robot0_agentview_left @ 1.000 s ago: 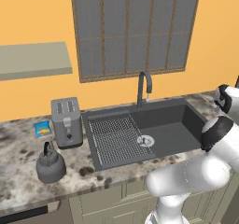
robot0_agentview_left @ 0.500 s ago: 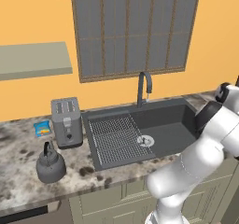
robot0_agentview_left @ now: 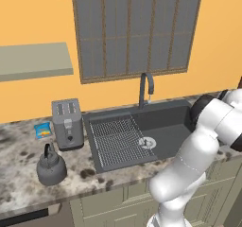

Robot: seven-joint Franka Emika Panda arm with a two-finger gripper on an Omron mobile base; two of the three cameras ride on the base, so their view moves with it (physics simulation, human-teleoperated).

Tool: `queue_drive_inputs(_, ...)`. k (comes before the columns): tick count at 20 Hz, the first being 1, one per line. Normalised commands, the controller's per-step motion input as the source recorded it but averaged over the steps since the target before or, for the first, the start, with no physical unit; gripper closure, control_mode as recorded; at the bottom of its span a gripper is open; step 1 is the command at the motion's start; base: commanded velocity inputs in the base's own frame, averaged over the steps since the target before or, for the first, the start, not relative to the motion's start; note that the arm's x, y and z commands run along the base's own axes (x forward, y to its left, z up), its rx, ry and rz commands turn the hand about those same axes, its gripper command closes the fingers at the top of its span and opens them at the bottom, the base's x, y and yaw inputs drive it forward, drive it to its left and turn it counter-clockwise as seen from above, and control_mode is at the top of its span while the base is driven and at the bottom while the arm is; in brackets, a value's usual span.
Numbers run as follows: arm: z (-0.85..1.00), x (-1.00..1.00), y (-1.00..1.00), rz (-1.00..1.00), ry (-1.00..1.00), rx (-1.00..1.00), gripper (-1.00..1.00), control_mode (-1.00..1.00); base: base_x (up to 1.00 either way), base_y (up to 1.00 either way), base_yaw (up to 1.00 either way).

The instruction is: Open the cabinet. Pick the dish brush and place it next to the sink. Then close the cabinet.

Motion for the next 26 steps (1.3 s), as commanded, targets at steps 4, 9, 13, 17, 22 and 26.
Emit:
queue_drive_inputs(4, -0.17, 0.07, -0.17, 0.00, 0.00, 0.00, 1.00, -1.00, 0.00, 0.00, 0.00)
queue_drive_inputs(9, -0.20, 0.06, -0.18, 0.00, 0.00, 0.00, 1.00, -1.00, 0.00, 0.00, 0.00)
queue_drive_inputs(13, -0.26, 0.12, -0.13, 0.00, 0.00, 0.00, 1.00, -1.00, 0.00, 0.00, 0.00)
queue_drive_inputs(17, -0.05, 0.04, -0.14, 0.00, 0.00, 0.02, 1.00, -1.00, 0.00, 0.00, 0.00)
queue_drive_inputs(22, 0.00, 0.00, -0.15, 0.00, 0.00, 0.01, 1.00, -1.00, 0.00, 0.00, 0.00)
queue_drive_inputs(26, 0.00, 0.00, 0.00, 0.00, 0.00, 0.00, -1.00, -1.00, 0.00, 0.00, 0.00)
